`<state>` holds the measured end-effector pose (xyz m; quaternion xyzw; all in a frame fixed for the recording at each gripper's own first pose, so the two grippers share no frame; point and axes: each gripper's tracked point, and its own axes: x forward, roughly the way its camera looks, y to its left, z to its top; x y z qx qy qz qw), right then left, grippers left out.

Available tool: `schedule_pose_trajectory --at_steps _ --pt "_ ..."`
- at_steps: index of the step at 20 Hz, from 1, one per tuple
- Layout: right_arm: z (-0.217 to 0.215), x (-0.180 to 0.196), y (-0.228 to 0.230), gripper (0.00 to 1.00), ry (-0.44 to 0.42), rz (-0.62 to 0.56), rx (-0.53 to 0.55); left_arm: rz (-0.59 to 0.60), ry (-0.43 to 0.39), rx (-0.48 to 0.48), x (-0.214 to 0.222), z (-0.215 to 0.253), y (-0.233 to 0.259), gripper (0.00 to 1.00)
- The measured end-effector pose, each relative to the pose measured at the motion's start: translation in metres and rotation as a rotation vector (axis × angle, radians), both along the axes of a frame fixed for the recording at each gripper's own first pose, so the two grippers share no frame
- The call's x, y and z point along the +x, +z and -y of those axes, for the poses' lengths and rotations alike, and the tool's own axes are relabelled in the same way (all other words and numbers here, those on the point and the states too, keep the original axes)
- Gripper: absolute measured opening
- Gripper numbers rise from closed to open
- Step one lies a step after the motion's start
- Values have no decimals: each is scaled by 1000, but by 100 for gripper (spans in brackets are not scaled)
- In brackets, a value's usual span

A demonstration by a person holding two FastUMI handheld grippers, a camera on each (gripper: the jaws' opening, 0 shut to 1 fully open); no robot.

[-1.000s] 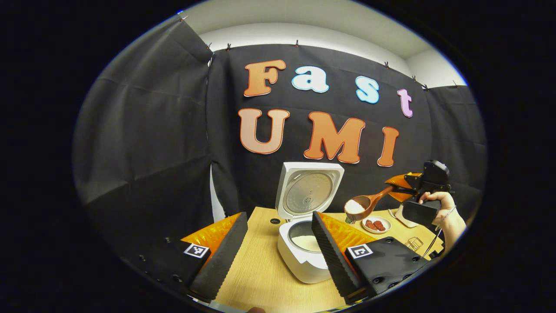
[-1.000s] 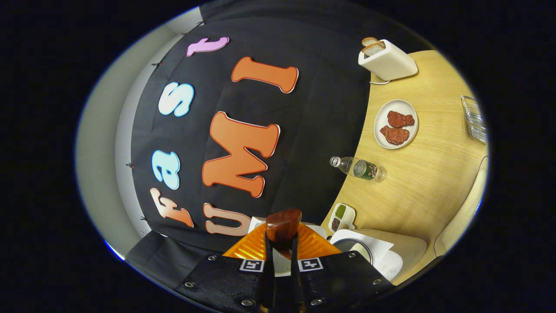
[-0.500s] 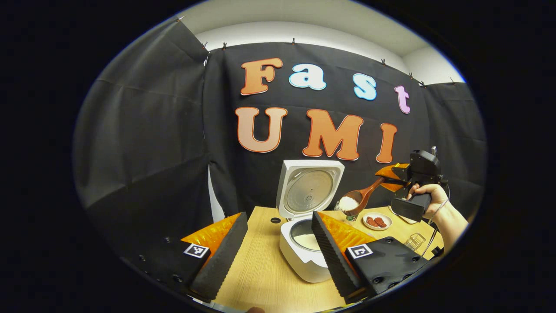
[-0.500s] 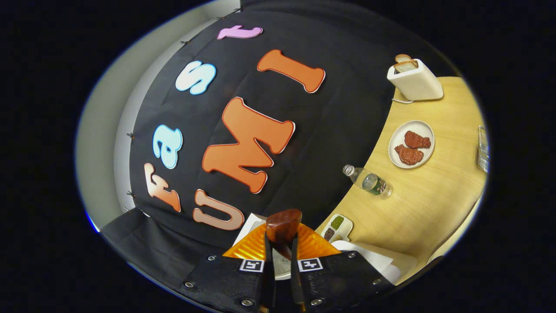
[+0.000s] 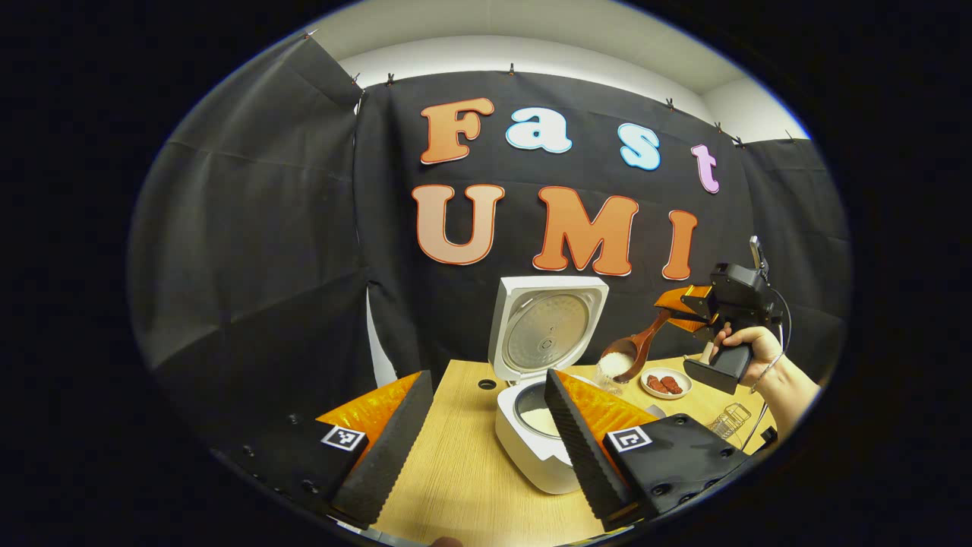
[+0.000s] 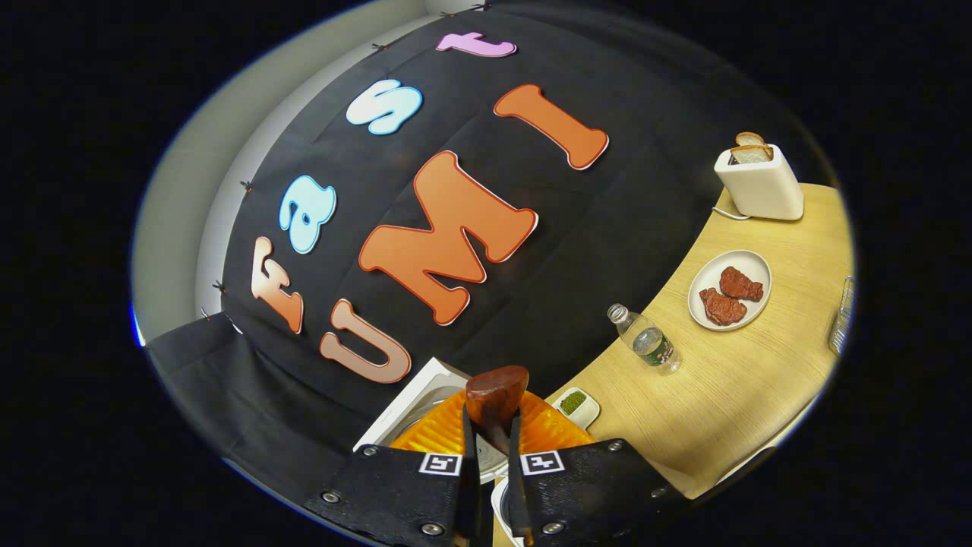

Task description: Close the left gripper, press the button to open the rice cooker; take a wooden spoon from the chopstick holder with the right hand, scoop a spoonful of rice and pour it into the rice cooker, then put the wooden spoon back into the chopstick holder.

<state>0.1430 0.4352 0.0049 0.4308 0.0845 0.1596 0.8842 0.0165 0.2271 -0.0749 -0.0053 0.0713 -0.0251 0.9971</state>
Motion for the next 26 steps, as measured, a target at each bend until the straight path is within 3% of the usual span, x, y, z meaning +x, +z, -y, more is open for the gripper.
schedule_pose_trajectory --at_steps 10,12,13,26 --pt "-12 -3 5 14 11 72 -98 0 -11 -16 5 3 1 100" --pt "-14 -5 6 9 18 91 -136 2 -11 -11 7 2 2 100" --pt "-15 -5 6 14 21 98 -151 2 -11 -10 7 2 2 100" --pt "-40 -25 15 14 59 269 -403 -8 6 -23 8 -5 -3 100"
